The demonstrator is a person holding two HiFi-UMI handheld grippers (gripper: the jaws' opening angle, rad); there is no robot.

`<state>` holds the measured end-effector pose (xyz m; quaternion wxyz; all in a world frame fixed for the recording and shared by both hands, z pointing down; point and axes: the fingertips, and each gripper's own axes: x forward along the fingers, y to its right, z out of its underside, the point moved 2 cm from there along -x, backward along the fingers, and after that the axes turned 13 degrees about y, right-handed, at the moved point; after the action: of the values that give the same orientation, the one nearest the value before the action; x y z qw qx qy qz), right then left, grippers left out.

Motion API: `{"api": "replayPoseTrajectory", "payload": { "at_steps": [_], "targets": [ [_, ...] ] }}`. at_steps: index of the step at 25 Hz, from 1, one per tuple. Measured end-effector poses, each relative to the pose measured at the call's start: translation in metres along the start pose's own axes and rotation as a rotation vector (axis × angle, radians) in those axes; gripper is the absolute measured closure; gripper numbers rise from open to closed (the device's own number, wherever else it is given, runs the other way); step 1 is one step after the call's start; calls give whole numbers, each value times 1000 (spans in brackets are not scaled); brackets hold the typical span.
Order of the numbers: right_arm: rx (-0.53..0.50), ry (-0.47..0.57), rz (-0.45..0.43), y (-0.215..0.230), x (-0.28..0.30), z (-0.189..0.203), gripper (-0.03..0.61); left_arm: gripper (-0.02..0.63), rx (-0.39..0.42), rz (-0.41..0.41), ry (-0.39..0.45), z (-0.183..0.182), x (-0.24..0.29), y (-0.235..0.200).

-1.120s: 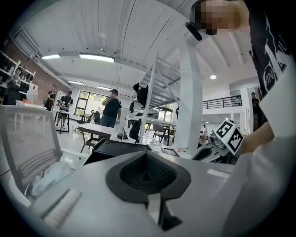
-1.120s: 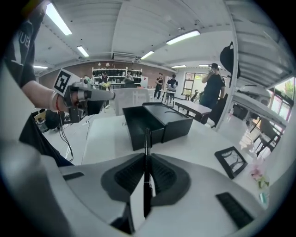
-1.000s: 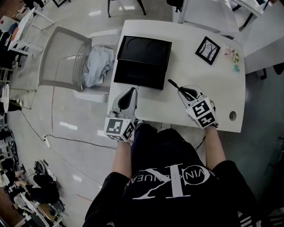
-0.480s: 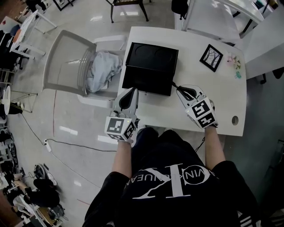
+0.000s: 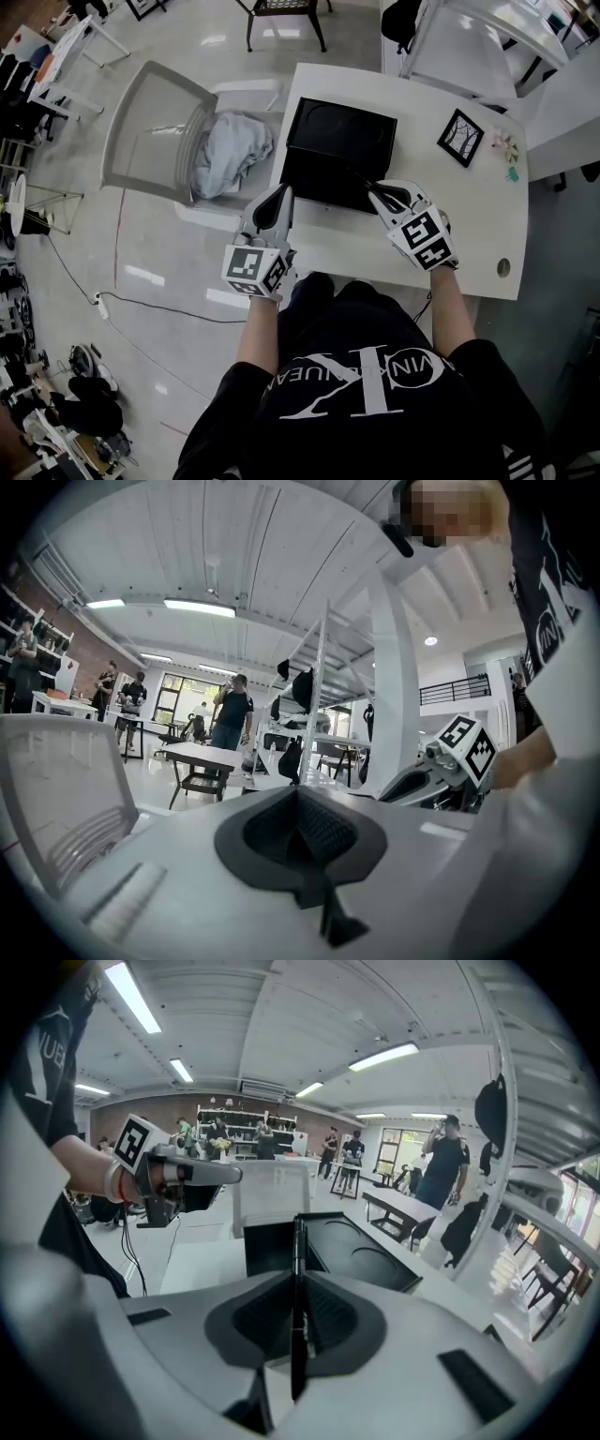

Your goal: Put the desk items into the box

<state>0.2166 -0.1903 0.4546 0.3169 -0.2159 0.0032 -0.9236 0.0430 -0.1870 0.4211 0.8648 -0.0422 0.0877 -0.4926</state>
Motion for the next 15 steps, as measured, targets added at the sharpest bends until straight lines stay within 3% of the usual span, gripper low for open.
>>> {"api": "replayPoseTrajectory", "payload": {
  "at_steps": [15],
  "targets": [
    [-42,-38,-113,-17,61,-13,529,603,-9,-44,-19,4,-4,-45]
  ]
}}
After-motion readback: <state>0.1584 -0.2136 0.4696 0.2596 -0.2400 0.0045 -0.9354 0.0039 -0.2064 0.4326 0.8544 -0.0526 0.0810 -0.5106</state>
